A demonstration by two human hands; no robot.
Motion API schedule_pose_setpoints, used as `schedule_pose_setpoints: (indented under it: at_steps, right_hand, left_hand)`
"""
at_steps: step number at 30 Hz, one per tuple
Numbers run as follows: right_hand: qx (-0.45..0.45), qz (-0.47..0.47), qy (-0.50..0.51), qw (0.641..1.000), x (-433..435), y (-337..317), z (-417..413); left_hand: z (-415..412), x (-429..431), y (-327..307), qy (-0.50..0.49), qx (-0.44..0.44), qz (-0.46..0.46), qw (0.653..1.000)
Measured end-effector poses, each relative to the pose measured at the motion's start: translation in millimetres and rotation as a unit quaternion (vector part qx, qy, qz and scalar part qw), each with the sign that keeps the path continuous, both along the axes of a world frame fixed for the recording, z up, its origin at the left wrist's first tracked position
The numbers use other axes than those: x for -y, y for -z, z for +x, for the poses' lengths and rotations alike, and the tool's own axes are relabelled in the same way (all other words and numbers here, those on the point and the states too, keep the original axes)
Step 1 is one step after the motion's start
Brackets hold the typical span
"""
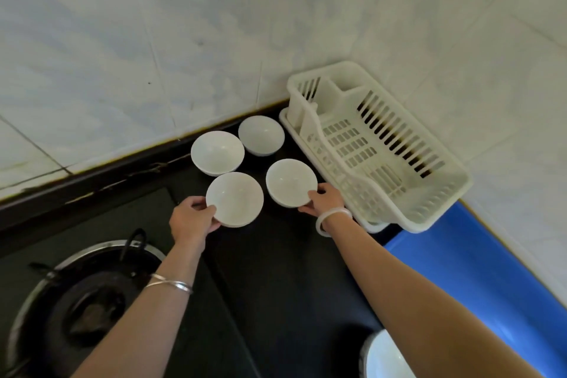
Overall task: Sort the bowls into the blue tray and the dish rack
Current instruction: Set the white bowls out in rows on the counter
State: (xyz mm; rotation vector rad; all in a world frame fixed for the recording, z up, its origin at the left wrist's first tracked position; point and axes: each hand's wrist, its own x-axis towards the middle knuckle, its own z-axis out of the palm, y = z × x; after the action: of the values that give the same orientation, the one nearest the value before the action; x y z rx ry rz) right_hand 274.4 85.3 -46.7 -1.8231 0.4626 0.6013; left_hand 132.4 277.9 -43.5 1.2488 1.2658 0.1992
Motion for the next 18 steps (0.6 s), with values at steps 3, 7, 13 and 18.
schedule_pose_setpoints:
  at_steps: [3,7,13,18]
  right_hand:
    - [0.000,-0.004,-0.001,1.000,-6,6,4]
    - [0.010,-0.008,-0.002,1.000,-9,11,4]
    - [-0.002,0.037,0.021,0.999,-7,13,2]
    - [-0.034,0.124,0.076,0.989,-4,19,-9]
  left_hand:
    - [3,-1,4,-0.002,0.003,-0.007,1.000]
    - [3,2,8,-0.005,0.012,-0.025,1.000]
    - [1,7,8,-0.009,0.024,-0.044,0.999]
    - [-5,20,7,-0.041,0.035,-0.119,0.991]
